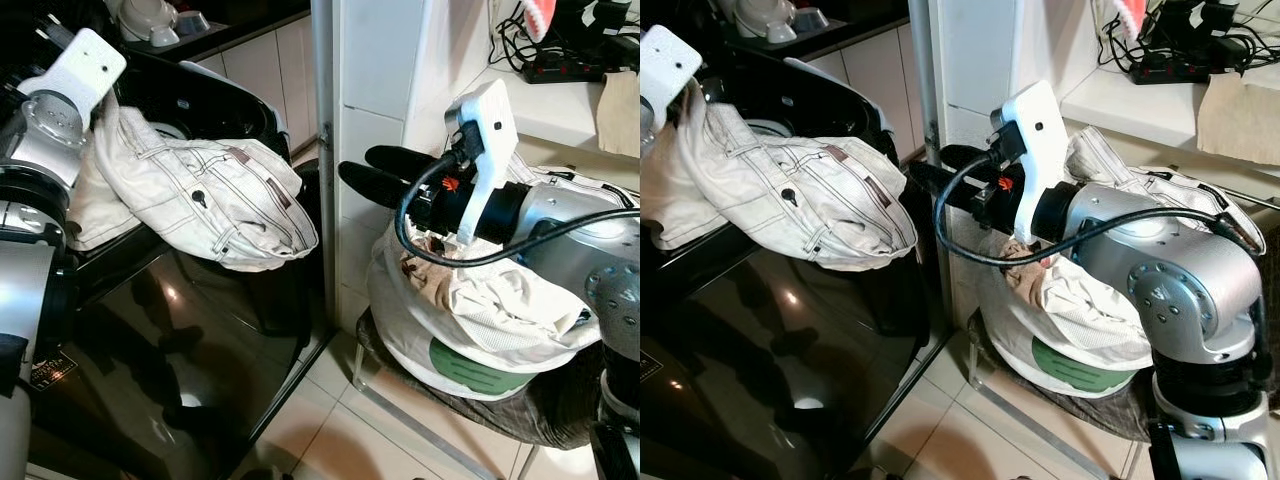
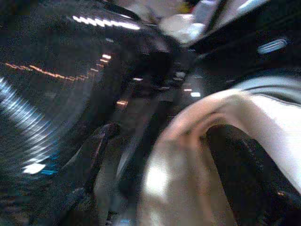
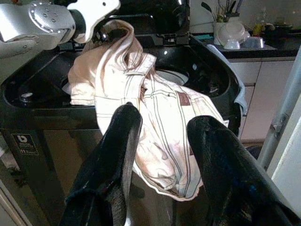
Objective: Clothes washing
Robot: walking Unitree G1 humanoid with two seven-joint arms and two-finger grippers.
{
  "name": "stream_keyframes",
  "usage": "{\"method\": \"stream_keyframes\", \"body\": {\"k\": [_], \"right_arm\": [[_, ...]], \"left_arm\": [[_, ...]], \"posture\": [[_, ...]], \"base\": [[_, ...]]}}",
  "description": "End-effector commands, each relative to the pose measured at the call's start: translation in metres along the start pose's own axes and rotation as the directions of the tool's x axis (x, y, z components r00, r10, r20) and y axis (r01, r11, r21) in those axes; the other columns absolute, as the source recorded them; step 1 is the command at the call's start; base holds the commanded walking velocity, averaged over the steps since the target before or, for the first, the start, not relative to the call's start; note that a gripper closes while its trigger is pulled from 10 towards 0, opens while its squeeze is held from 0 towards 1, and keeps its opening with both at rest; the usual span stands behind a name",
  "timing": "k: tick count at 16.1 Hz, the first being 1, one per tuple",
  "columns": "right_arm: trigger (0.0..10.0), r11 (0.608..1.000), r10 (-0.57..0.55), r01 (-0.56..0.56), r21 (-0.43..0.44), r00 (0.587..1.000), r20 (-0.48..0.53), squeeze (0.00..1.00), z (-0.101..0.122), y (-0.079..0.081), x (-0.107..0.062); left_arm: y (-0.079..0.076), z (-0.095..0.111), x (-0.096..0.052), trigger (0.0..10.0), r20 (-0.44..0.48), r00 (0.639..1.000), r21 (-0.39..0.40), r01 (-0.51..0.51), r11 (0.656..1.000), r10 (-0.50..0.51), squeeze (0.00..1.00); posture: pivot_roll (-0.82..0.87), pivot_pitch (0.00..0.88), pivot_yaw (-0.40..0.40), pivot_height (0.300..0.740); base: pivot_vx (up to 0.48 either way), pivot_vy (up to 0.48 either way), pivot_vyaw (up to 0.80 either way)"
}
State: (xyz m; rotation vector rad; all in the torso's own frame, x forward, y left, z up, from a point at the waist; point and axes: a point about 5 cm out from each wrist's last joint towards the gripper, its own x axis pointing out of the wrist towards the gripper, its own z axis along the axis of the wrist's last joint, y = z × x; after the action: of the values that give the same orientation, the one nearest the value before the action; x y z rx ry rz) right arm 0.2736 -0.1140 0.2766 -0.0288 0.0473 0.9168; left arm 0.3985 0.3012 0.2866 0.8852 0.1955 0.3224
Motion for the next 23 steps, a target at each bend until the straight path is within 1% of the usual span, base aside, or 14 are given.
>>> {"method": "stream_keyframes", "body": {"k": [1, 2, 3, 6, 9, 12, 15, 18, 21, 23], "right_arm": [[10.0, 1.0, -0.009, 0.01, -0.019, 1.0, 0.026, 0.0, 0.007, -0.001, 0.0], [10.0, 1.0, -0.013, 0.013, -0.015, 1.0, 0.026, 0.0, 0.007, -0.001, 0.001], [10.0, 1.0, -0.014, 0.014, -0.014, 1.0, 0.026, 0.0, 0.007, -0.001, 0.001], [10.0, 1.0, -0.016, 0.017, -0.013, 1.0, 0.026, 0.0, 0.006, -0.001, 0.001], [10.0, 1.0, -0.022, 0.023, -0.013, 0.999, 0.027, 0.0, 0.007, -0.003, 0.001], [10.0, 1.0, -0.025, 0.025, -0.014, 0.999, 0.027, 0.0, 0.007, -0.003, 0.0], [10.0, 0.999, -0.03, 0.03, -0.012, 0.999, 0.029, 0.0, 0.007, -0.004, 0.0], [10.0, 0.999, -0.032, 0.032, -0.011, 0.999, 0.03, 0.0, 0.007, -0.004, 0.0], [10.0, 0.999, -0.03, 0.03, -0.01, 0.999, 0.03, 0.0, 0.007, -0.004, 0.0], [10.0, 0.999, -0.032, 0.033, -0.009, 0.999, 0.029, 0.0, 0.006, -0.004, 0.0]], "left_arm": [[-0.002, -0.003, 0.0, 10.0, -0.013, 0.999, -0.03, 0.031, 0.999, -0.032, 0.0], [-0.016, -0.009, -0.001, 8.1, -0.02, 0.992, -0.139, 0.123, 0.983, -0.127, 0.0], [-0.018, -0.01, -0.001, 0.0, -0.023, 0.99, -0.142, 0.133, 0.981, -0.137, 0.0], [-0.019, -0.012, -0.001, 0.0, -0.026, 0.991, -0.144, 0.125, 0.982, -0.13, 0.0], [-0.016, -0.012, -0.001, 0.0, -0.022, 0.993, -0.153, 0.112, 0.982, -0.117, 0.0], [-0.014, -0.012, -0.001, 0.0, -0.021, 0.994, -0.14, 0.104, 0.985, -0.108, 0.0], [-0.011, -0.011, -0.001, 0.0, -0.012, 0.997, -0.136, 0.074, 0.988, -0.076, 0.0], [-0.01, -0.012, -0.001, 0.0, -0.013, 0.997, -0.134, 0.074, 0.988, -0.076, 0.0], [-0.011, -0.013, -0.001, 0.0, -0.007, 0.997, -0.149, 0.081, 0.986, -0.083, 0.0], [-0.012, -0.011, -0.001, 0.0, 0.015, 0.997, -0.192, 0.08, 0.978, -0.078, 0.0]], "posture": [[-0.09, 0.0, 0.085, 0.74], [-0.09, 0.0, 0.086, 0.74], [-0.09, 0.0, 0.086, 0.74], [-0.09, 0.0, 0.086, 0.74], [-0.09, 0.0, 0.084, 0.74], [-0.09, 0.0, 0.086, 0.74], [-0.09, 0.0, 0.086, 0.74], [-0.09, 0.0, 0.086, 0.74], [-0.09, 0.0, 0.086, 0.74], [-0.09, 0.0, 0.088, 0.74]], "base": [[0.0, 0.0, 0.0], [0.0, 0.0, 0.0], [0.0, 0.0, 0.0], [0.0, 0.0, 0.0], [0.0, 0.0, 0.0], [0.0, 0.0, 0.0], [0.0, 0.0, 0.0], [0.0, 0.0, 0.0], [0.0, 0.0, 0.0], [0.0, 0.0, 0.0]]}}
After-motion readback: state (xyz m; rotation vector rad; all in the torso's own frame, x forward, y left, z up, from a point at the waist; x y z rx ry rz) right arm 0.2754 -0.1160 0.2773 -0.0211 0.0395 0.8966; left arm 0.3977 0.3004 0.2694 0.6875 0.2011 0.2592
